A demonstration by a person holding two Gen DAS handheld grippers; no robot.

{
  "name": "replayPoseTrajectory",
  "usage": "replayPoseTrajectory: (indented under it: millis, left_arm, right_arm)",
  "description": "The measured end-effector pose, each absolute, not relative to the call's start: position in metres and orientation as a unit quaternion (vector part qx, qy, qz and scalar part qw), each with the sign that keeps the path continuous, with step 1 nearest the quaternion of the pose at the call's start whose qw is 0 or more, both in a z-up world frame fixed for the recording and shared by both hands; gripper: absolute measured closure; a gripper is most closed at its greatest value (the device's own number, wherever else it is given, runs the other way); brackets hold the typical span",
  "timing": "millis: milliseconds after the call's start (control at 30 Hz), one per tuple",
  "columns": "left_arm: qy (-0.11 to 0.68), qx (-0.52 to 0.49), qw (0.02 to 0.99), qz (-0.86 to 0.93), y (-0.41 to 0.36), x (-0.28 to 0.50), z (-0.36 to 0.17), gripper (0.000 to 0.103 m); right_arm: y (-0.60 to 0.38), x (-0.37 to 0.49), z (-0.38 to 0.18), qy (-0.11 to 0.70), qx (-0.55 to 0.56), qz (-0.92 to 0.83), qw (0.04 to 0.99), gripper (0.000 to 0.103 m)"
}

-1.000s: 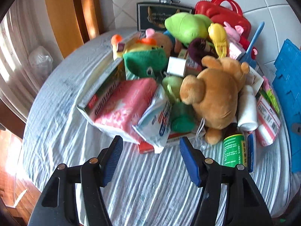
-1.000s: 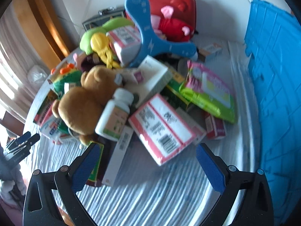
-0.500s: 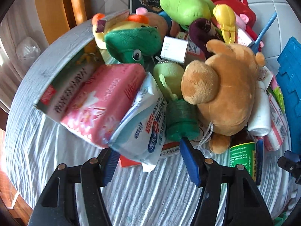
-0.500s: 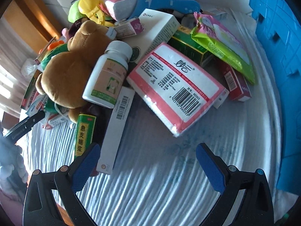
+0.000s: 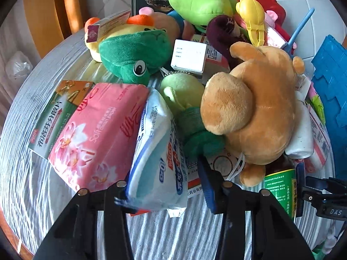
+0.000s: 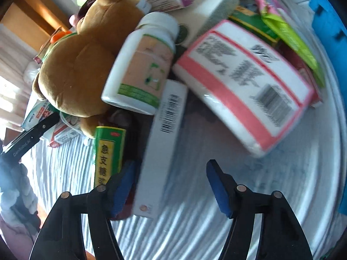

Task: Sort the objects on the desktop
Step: 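Grasp the white-blue sachet with the left gripper while the right grasps a white ointment box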

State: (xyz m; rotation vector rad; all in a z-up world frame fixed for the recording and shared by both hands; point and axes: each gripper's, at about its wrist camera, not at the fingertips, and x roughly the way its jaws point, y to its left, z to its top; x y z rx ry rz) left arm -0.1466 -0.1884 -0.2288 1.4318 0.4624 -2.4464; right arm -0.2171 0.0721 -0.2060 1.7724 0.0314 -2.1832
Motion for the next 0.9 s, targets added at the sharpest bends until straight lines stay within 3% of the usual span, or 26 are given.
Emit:
replayPoseTrajectory:
  millis: [33, 67, 133, 400, 700, 800, 900]
  left_arm:
    - [0.164, 0.496, 0.132, -0.842, -0.188, -0.149, -0.230, 0.063]
    - [0.163, 0.496, 0.131, -0.843, -0.187, -0.150, -0.230, 0.077]
    - [0.152, 0.492, 0.140, -0.846, -0.186, -0.145, -0.226, 0.078]
    - [0.144, 0.472, 0.170, -0.853, -0.175, -0.110, -0.208, 0.084]
    - [0.095, 0.482, 0.180, -0.852, -0.141, -0.087, -0.210, 0.084]
    - [0.107, 0.504, 0.170, -0.840, -0.135, -0.083, -0.227, 0.084]
    - [0.086, 0.504, 0.178, -0.841, -0.129, -0.089, -0.234, 0.083]
  right_arm:
    - [0.069, -0.218, -0.207, 0.011, 0.622, -0.765, 0.165, 0.044]
    - [0.066, -0.218, -0.210, 0.014, 0.624, -0.763, 0.168, 0.047]
    - [0.062, -0.217, -0.211, 0.021, 0.623, -0.763, 0.169, 0.065]
    - [0.074, -0.198, -0.193, 0.040, 0.612, -0.771, 0.173, 0.077]
    - [0.080, -0.166, -0.176, 0.141, 0.585, -0.783, 0.160, 0.077]
    - [0.082, -0.170, -0.177, 0.125, 0.589, -0.781, 0.166, 0.073]
    - [0.086, -0.182, -0.185, 0.088, 0.607, -0.770, 0.174, 0.057]
